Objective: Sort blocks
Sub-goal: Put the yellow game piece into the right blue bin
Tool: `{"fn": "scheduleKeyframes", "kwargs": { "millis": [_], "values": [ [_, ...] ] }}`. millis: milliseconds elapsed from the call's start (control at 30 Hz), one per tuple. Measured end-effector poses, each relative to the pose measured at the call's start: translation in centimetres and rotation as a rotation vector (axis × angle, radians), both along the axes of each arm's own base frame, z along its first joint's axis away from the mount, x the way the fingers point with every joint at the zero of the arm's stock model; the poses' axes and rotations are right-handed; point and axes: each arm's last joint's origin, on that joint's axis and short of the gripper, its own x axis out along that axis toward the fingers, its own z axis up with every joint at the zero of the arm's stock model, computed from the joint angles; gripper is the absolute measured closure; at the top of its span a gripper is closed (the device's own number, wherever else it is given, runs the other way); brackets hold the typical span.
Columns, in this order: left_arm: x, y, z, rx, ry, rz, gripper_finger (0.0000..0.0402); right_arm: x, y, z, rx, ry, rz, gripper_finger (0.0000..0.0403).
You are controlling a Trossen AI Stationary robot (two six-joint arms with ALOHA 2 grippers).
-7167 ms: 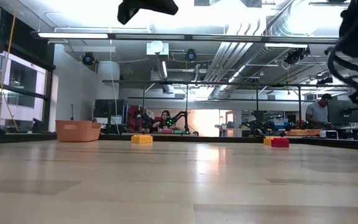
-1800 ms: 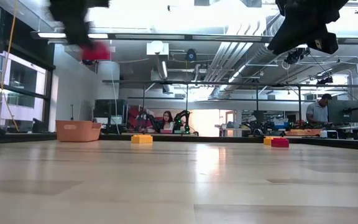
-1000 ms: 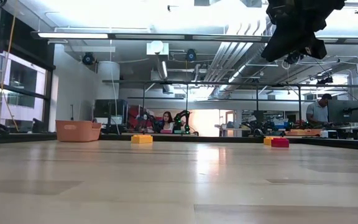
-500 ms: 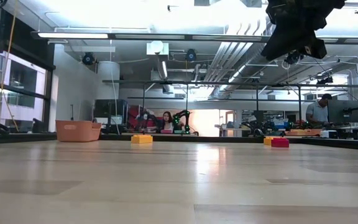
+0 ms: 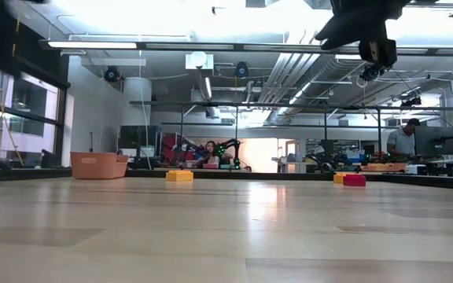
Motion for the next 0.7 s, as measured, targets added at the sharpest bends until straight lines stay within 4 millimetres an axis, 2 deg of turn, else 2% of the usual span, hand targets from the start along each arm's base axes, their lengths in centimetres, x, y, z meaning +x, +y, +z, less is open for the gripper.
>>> {"fn": "scheduleKeyframes", "kwargs": {
  "millis": [167, 267, 400, 500, 600, 700],
  "values": [
    [5.3, 0.8, 0.7, -0.055, -0.074, -0.41, 0.0167, 0.1, -0.2, 0.1, 0.003, -0.008, 0.03, 0.0403],
    [6.4, 0.2, 0.6, -0.023, -0.011, -0.595, 0.0175, 0.1, -0.2, 0.1, 0.012, -0.004, 0.04, 0.0403],
    [6.6, -1.5, -0.6, 0.143, 0.176, -0.804, 0.0187, 0.1, -0.2, 0.0, 0.015, -0.001, 0.046, 0.0403],
    [7.8, -3.2, -1.5, 0.202, 0.19, -0.837, 0.0193, 0.1, -0.2, 0.0, 0.014, 0.004, 0.046, 0.0403],
    [9.0, -5.0, -2.4, 0.185, 0.169, -0.829, 0.0194, 0.0, -0.2, -0.1, 0.013, 0.014, 0.046, 0.0403],
    [9.5, -6.3, -3.8, 0.164, 0.205, -0.815, 0.0195, 0.0, -0.2, -0.1, 0.011, 0.022, 0.046, 0.0403]
  ]
}}
